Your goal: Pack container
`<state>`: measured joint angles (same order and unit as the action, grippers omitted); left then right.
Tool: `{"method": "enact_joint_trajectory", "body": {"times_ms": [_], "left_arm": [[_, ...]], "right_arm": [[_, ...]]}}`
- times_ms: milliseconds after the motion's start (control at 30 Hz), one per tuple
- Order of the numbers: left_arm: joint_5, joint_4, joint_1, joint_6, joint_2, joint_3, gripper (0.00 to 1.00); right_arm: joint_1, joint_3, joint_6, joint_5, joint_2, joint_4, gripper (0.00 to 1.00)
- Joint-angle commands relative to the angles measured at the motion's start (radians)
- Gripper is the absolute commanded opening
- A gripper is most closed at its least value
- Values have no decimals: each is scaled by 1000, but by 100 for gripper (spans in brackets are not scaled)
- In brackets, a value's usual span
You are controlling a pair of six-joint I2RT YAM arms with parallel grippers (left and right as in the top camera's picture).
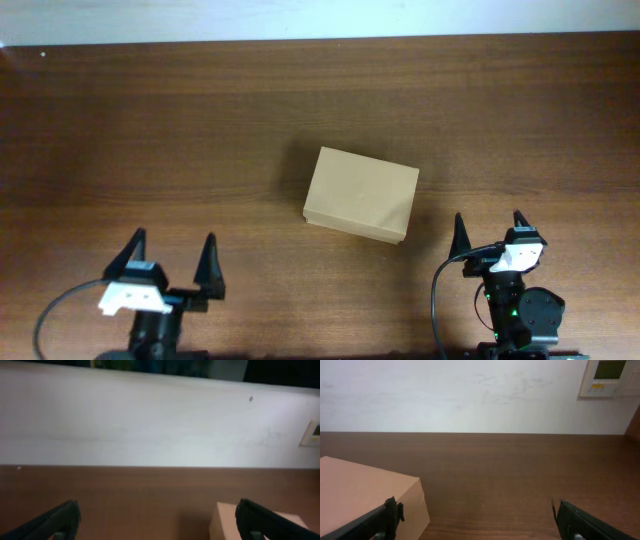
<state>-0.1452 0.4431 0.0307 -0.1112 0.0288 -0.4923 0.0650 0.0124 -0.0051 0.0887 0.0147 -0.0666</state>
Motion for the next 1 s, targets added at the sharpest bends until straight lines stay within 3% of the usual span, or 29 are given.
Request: {"method": "enact_joint_trajectory", "body": {"times_ms": [0, 433, 967], "left_arm": [[-15, -81, 5, -8, -24, 107, 99], [56, -227, 5, -8, -24, 364, 99], [112, -260, 5, 0, -24, 438, 99]], "right_arm": [[9, -7, -6, 5, -9, -1, 99], [9, -7, -6, 5, -9, -1, 99], [9, -7, -6, 5, -9, -1, 99]]}}
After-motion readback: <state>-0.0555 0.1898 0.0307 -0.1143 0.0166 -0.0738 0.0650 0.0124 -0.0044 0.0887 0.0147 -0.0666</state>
